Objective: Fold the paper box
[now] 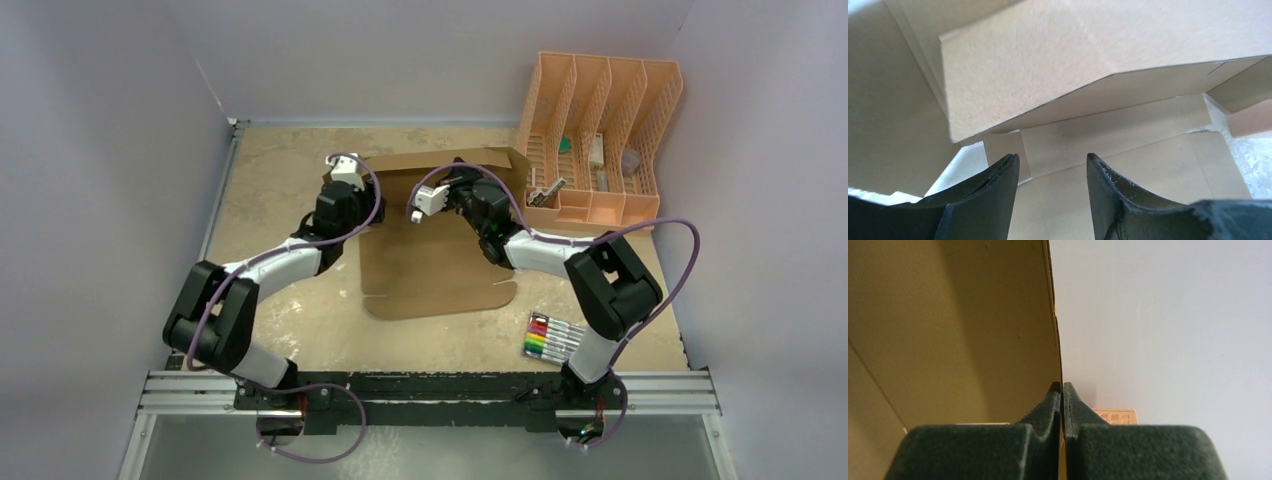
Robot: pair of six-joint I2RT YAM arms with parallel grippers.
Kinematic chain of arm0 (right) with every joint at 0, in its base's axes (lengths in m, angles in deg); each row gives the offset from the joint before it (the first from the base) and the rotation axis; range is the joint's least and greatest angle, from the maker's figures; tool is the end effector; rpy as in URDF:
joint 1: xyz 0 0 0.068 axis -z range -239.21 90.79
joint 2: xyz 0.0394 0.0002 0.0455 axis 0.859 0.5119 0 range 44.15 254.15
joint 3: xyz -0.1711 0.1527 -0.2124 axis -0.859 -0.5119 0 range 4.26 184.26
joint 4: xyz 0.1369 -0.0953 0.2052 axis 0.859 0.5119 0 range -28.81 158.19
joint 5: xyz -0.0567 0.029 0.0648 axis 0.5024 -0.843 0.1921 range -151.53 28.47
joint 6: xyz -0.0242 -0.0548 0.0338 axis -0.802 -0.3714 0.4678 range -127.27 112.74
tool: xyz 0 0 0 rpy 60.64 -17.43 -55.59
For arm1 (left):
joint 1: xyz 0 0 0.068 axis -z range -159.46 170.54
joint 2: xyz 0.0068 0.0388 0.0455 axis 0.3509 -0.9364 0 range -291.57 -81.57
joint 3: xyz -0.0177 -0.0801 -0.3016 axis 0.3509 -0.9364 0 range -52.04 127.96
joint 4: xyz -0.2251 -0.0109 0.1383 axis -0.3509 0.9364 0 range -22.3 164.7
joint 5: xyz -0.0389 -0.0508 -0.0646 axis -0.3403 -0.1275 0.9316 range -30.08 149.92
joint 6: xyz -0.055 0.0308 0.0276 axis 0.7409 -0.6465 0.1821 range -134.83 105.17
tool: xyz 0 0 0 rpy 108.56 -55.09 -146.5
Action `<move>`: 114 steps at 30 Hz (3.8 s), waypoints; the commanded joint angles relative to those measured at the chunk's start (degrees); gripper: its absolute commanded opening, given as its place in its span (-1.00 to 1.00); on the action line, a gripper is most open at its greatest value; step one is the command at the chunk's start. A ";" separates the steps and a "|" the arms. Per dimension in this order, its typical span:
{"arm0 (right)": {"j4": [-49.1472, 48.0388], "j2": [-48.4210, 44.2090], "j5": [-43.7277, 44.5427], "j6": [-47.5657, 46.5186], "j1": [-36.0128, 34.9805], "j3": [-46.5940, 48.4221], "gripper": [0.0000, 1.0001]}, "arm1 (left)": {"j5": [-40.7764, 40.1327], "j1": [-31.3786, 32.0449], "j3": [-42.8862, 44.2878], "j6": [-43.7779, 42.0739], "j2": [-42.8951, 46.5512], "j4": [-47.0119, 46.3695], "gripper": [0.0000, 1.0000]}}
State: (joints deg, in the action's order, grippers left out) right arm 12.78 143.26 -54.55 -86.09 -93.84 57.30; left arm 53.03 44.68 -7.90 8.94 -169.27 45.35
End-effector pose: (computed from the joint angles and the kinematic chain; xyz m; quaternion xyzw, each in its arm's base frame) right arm 0.3433 0.2290 0.2827 -0.5539 0.4159 -0.3099 0.6513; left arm 0.3216 -0.1368 0.2438 -0.0313 0.8238 -0.1836 0.5354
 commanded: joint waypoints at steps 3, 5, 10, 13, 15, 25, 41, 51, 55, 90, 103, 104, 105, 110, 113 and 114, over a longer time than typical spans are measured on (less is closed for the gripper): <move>-4.41 1.11 0.84 -0.63 -0.56 0.90 -1.00 | -2.26 -0.10 2.84 -5.25 8.95 10.28 0.04; -4.27 1.25 0.64 -0.83 -0.58 1.01 -1.00 | -3.15 -0.85 2.88 -5.92 12.05 12.18 0.05; -4.29 1.52 0.23 -1.15 -0.50 1.10 -1.00 | -2.52 -7.42 3.68 -6.14 18.62 14.53 0.04; -4.44 1.52 0.29 -1.15 -0.56 1.13 -1.00 | -1.96 -12.88 4.66 -4.96 19.86 14.47 0.03; -4.66 1.58 0.36 -1.15 -0.55 1.11 -1.00 | -3.09 -15.47 6.10 -5.09 18.44 15.28 0.02; -4.37 0.78 -0.11 -1.77 -0.59 1.05 -1.00 | -4.16 -21.91 13.31 -4.81 4.18 14.98 -0.03; -4.06 -0.23 -1.09 -1.24 -0.58 2.16 -1.00 | 21.73 -20.40 20.22 -10.08 -8.22 20.81 -0.12; -4.40 0.38 -0.31 -1.24 -0.56 2.33 -1.00 | 27.58 -16.32 19.59 -9.97 -4.76 21.63 -0.19; -4.42 0.51 0.12 -1.33 -0.61 2.49 -1.00 | 29.51 -15.12 19.84 -10.23 -3.63 22.26 -0.24; -4.37 0.34 -2.65 -6.55 -0.55 2.16 -1.00 | 16.60 -7.35 17.41 -13.39 -0.97 29.97 -0.18; -4.52 -0.77 -0.54 -8.51 -0.75 -0.43 -1.00 | 18.91 -7.35 5.56 -11.08 5.71 18.50 0.04; -5.31 -0.64 -0.72 -9.51 -0.91 -1.22 -1.00 | 18.92 -7.35 4.71 -10.55 5.92 17.68 0.05; -5.98 -0.47 -0.74 -10.21 -1.10 -1.94 -1.00 | 19.25 -7.35 3.98 -9.80 5.96 16.52 0.06; -8.14 -0.40 -0.25 -10.44 -2.08 -3.83 -1.00 | 19.90 -7.01 0.04 -3.61 6.12 7.44 0.09; -7.73 -0.44 0.11 -9.86 -2.42 -3.82 -1.00 | 20.72 -6.88 -2.59 0.43 6.18 0.11 0.12; -7.43 -0.56 0.21 -9.45 -2.45 -3.70 -1.00 | 20.47 -6.77 -3.37 1.43 6.12 -1.82 0.13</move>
State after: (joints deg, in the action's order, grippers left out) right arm 7.69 144.35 -54.13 -95.47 -95.00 53.98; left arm 71.47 37.18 -9.12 3.62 -165.03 57.72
